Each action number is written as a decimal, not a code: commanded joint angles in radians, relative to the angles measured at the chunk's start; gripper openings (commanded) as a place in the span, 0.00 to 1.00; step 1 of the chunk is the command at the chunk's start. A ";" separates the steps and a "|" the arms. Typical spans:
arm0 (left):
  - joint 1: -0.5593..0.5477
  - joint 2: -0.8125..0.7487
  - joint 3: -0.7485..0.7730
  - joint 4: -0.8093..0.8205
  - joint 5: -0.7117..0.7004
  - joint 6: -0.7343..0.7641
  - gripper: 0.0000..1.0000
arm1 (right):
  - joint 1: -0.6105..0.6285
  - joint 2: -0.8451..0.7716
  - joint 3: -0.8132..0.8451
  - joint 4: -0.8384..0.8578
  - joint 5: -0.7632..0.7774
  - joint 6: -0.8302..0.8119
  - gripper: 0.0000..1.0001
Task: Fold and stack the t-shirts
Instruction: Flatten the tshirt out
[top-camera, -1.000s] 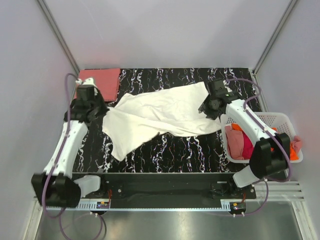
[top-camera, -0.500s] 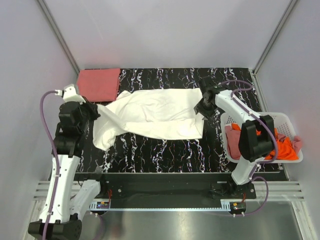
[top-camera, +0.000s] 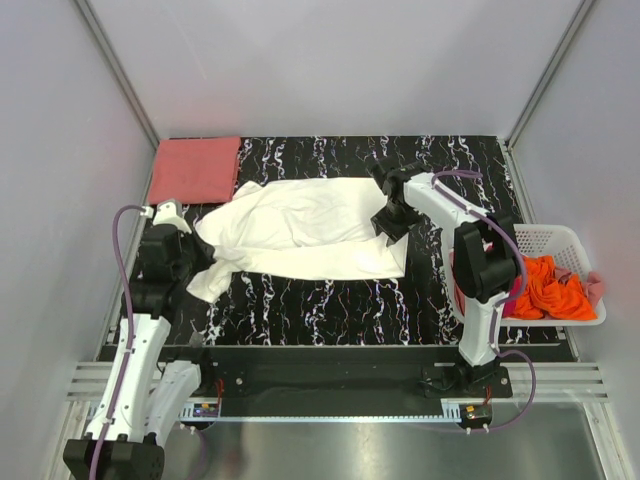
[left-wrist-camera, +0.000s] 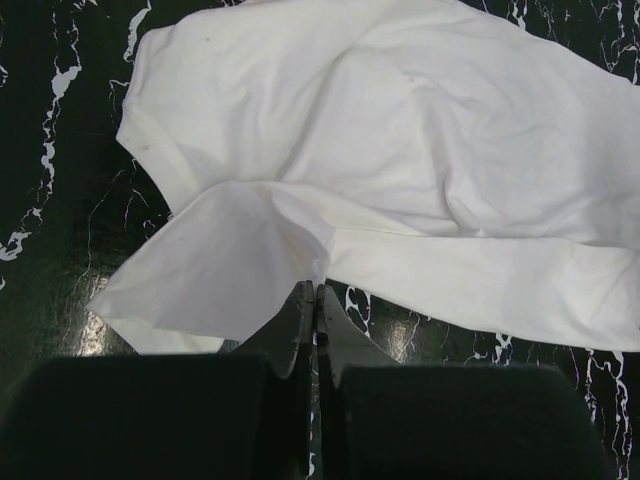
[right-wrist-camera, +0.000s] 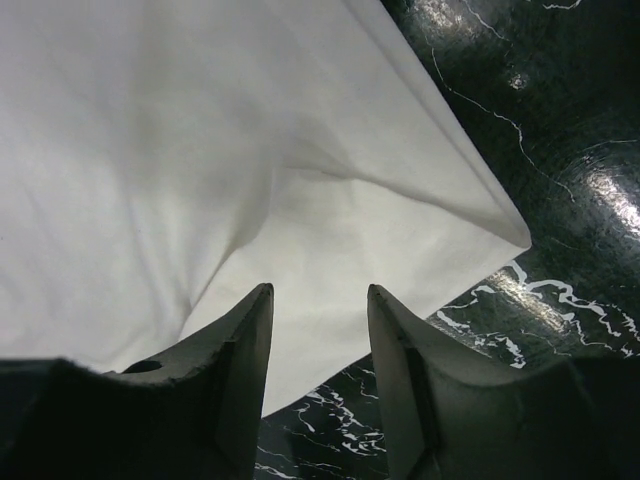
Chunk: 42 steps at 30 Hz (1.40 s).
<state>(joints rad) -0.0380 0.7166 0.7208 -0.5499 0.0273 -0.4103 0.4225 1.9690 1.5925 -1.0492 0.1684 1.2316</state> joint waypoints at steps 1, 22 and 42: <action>0.003 0.001 0.039 0.056 0.046 0.019 0.00 | -0.007 0.036 0.052 -0.035 0.008 0.095 0.50; 0.003 0.007 0.029 0.073 0.077 0.030 0.00 | -0.071 0.148 0.132 -0.055 -0.020 0.134 0.50; 0.003 -0.002 0.022 0.080 0.092 0.022 0.00 | -0.070 0.154 0.106 -0.054 -0.053 0.170 0.49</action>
<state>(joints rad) -0.0380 0.7219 0.7208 -0.5217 0.0975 -0.3923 0.3500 2.1174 1.6993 -1.0790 0.1112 1.3636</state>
